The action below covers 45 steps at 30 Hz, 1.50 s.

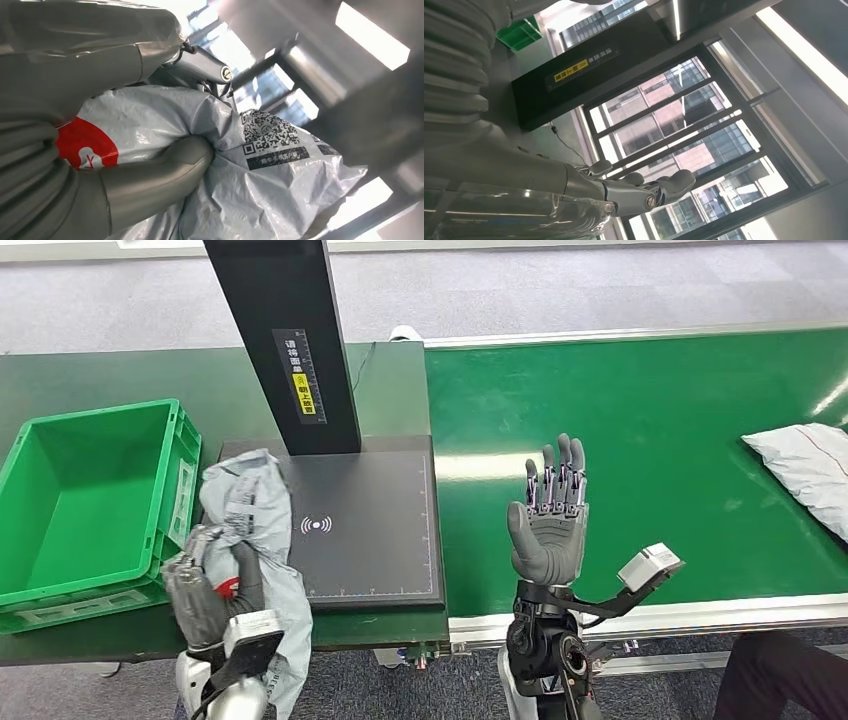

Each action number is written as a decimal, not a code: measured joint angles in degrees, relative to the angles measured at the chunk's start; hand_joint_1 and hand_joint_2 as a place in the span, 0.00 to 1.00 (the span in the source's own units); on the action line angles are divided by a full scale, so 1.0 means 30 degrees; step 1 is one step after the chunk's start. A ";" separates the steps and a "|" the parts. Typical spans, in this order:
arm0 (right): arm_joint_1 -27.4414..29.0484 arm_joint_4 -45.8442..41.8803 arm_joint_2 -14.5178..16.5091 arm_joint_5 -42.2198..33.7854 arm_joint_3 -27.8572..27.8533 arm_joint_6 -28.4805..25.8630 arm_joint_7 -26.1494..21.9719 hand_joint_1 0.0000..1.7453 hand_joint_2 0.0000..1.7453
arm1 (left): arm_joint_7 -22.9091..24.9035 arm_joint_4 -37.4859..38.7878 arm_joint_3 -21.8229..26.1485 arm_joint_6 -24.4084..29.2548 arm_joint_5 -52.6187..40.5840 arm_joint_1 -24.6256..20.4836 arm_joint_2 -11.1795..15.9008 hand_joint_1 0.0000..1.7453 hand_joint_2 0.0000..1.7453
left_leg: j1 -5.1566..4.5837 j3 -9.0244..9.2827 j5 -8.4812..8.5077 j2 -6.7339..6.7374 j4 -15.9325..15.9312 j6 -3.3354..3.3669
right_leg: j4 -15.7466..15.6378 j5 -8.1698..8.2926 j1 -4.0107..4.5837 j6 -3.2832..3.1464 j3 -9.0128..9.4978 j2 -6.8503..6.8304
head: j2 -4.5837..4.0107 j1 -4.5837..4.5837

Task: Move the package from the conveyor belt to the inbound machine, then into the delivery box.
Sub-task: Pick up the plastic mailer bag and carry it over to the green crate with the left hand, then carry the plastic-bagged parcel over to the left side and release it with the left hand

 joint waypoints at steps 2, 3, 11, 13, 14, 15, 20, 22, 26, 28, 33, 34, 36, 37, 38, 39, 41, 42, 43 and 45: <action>-0.0006 0.0075 0.0000 -0.0106 0.0020 0.0002 -0.0097 0.00 1.00 | -0.0129 -0.1301 0.0109 0.0004 0.0672 0.0008 0.0026 1.00 1.00 | 0.0000 -0.0008 0.0000 -0.0002 0.0000 0.0000 | -0.0001 0.0000 0.0000 0.0000 -0.0006 -0.0001 | 0.0002 -0.0002; -0.0014 0.0114 -0.0002 -0.0142 0.0031 0.0006 -0.0133 0.00 1.00 | -0.0151 -0.1836 0.0173 0.0004 0.0882 -0.0018 0.0053 1.00 1.00 | 0.0000 -0.0009 0.0000 -0.0002 -0.0001 0.0000 | -0.0001 0.0000 0.0000 0.0000 -0.0008 -0.0001 | 0.0002 -0.0002; -0.0275 0.0614 -0.0044 -0.0479 0.0131 0.0414 -0.0324 0.00 1.00 | 0.2151 -0.3460 0.1098 -0.0011 0.2472 -0.3398 0.1857 1.00 1.00 | 0.0006 -0.0017 0.0043 -0.0005 -0.0002 -0.0023 | 0.0006 0.0031 0.0022 -0.0041 -0.0018 -0.0010 | 0.0000 -0.0002; -0.0305 0.0732 -0.0044 -0.0486 0.0140 0.0545 -0.0339 0.00 1.00 | 0.2979 -0.3097 0.1787 -0.0013 0.2017 -0.4798 0.2443 1.00 1.00 | 0.0009 -0.0014 0.0059 0.0001 -0.0001 -0.0034 | 0.0009 0.0045 0.0026 -0.0057 -0.0027 -0.0005 | 0.0000 0.0000; -0.0321 0.0791 -0.0044 -0.0490 0.0142 0.0623 -0.0342 0.00 1.00 | 0.3389 -0.2705 0.2154 -0.0044 0.1891 -0.5617 0.2800 1.00 1.00 | 0.0010 -0.0015 0.0070 0.0002 -0.0001 -0.0039 | 0.0011 0.0049 0.0029 -0.0061 -0.0031 -0.0004 | 0.0000 0.0000; -0.0336 0.0847 -0.0044 -0.0494 0.0144 0.0708 -0.0344 0.00 1.00 | 0.3809 -0.2151 0.2521 -0.0095 0.1822 -0.6519 0.3225 1.00 1.00 | 0.0012 -0.0018 0.0081 0.0001 -0.0001 -0.0043 | 0.0012 0.0053 0.0032 -0.0062 -0.0033 -0.0005 | 0.0000 0.0004; -0.0357 0.1036 -0.0044 -0.0461 0.0117 0.1150 -0.0289 0.00 1.00 | 0.6865 0.2949 0.4166 -0.0636 -0.0420 -1.2064 0.5731 0.99 1.00 | 0.0026 0.0020 0.0142 0.0000 0.0003 -0.0078 | 0.0025 0.0101 0.0046 -0.0084 -0.0067 -0.0001 | 0.0000 0.0007; -0.0346 0.1042 -0.0040 -0.0415 0.0089 0.1281 -0.0200 0.00 1.00 | 0.8442 0.5936 0.4587 -0.0869 -0.2212 -1.4437 0.6747 0.99 1.00 | 0.0030 0.0035 0.0178 0.0037 0.0006 -0.0101 | 0.0032 0.0150 0.0048 -0.0109 -0.0117 0.0028 | 0.0002 0.0002; -0.0138 0.0935 -0.0027 -0.0293 -0.0022 0.1386 0.0011 0.00 1.00 | 1.3123 1.1266 0.4763 -0.2146 -0.6868 -1.8260 0.8103 0.97 1.00 | 0.0031 0.0008 0.0188 0.0117 0.0010 -0.0108 | 0.0037 0.0182 0.0044 -0.0128 -0.0166 0.0096 | 0.0000 0.0002; 0.0102 0.0725 -0.0016 -0.0217 -0.0066 0.1439 0.0089 0.00 1.00 | 1.5541 1.3328 0.4632 -0.3378 -0.8719 -1.9494 0.8507 0.96 1.00 | 0.0029 0.0005 0.0186 0.0129 0.0010 -0.0108 | 0.0036 0.0182 0.0041 -0.0128 -0.0174 0.0112 | -0.0002 0.0002; 0.0740 0.0100 -0.0015 -0.0111 -0.0293 0.1750 0.0188 0.00 1.00 | 1.8507 1.6462 0.4526 -0.6596 -1.0544 -2.0787 0.8965 0.92 1.00 | 0.0024 -0.0032 0.0182 0.0133 0.0010 -0.0108 | 0.0030 0.0181 0.0042 -0.0128 -0.0205 0.0123 | -0.0002 0.0007; 0.0842 0.0024 -0.0015 -0.0097 -0.0379 0.1832 0.0190 0.00 1.00 | 1.8854 1.6865 0.4524 -0.7277 -1.0804 -2.0877 0.9023 0.90 1.00 | 0.0023 -0.0037 0.0182 0.0133 0.0009 -0.0108 | 0.0029 0.0181 0.0042 -0.0128 -0.0211 0.0122 | -0.0002 0.0007; 0.1019 -0.0082 -0.0015 -0.0068 -0.0546 0.2009 0.0190 0.00 1.00 | 1.9482 1.7581 0.4530 -0.8714 -1.1266 -2.1004 0.9116 0.88 1.00 | 0.0023 -0.0044 0.0181 0.0132 0.0009 -0.0108 | 0.0028 0.0181 0.0043 -0.0128 -0.0220 0.0122 | -0.0002 0.0005; 0.1090 -0.0116 -0.0015 -0.0053 -0.0614 0.2105 0.0188 0.00 1.00 | 1.9788 1.7885 0.4534 -0.9515 -1.1487 -2.1053 0.9138 0.90 1.00 | 0.0023 -0.0047 0.0181 0.0132 0.0010 -0.0108 | 0.0027 0.0181 0.0043 -0.0128 -0.0224 0.0122 | -0.0002 0.0005; 0.1148 -0.0146 -0.0011 -0.0040 -0.0663 0.2193 0.0188 0.00 1.00 | 2.0076 1.8151 0.4537 -1.0299 -1.1698 -2.1081 0.9145 0.91 1.00 | 0.0023 -0.0048 0.0181 0.0132 0.0010 -0.0108 | 0.0027 0.0181 0.0043 -0.0128 -0.0226 0.0122 | -0.0002 0.0005; 0.1196 -0.0180 -0.0004 -0.0028 -0.0707 0.2277 0.0188 0.00 1.00 | 2.0345 1.8380 0.4539 -1.1058 -1.1920 -2.1089 0.9147 0.92 1.00 | 0.0023 -0.0049 0.0181 0.0132 0.0010 -0.0108 | 0.0027 0.0181 0.0043 -0.0128 -0.0227 0.0122 | 0.0000 0.0005; 0.1268 -0.0290 0.0049 0.0027 -0.0803 0.2404 0.0197 0.00 1.00 | 2.0846 1.8785 0.4539 -1.2395 -1.2345 -2.1083 0.9116 0.94 1.00 | 0.0024 -0.0054 0.0181 0.0132 0.0010 -0.0108 | 0.0029 0.0182 0.0045 -0.0128 -0.0234 0.0122 | 0.0000 0.0005; 0.1294 -0.0362 0.0087 0.0060 -0.0852 0.2433 0.0209 0.00 1.00 | 2.1027 1.8947 0.4539 -1.2830 -1.2503 -2.1075 0.9094 0.94 1.00 | 0.0024 -0.0058 0.0181 0.0132 0.0010 -0.0109 | 0.0029 0.0182 0.0045 -0.0128 -0.0238 0.0123 | 0.0000 0.0005; 0.1314 -0.0432 0.0129 0.0103 -0.0902 0.2448 0.0226 0.00 1.00 | 2.1163 1.9085 0.4539 -1.3128 -1.2631 -2.1069 0.9067 0.94 1.00 | 0.0025 -0.0061 0.0181 0.0132 0.0010 -0.0109 | 0.0030 0.0182 0.0046 -0.0128 -0.0241 0.0123 | -0.0002 0.0005; 0.1332 -0.0538 0.0208 0.0157 -0.0993 0.2461 0.0275 0.00 1.00 | 2.1306 1.9288 0.4543 -1.3439 -1.2801 -2.1063 0.9009 0.74 1.00 | 0.0025 -0.0066 0.0181 0.0132 0.0010 -0.0109 | 0.0030 0.0182 0.0046 -0.0128 -0.0245 0.0122 | 0.0000 0.0005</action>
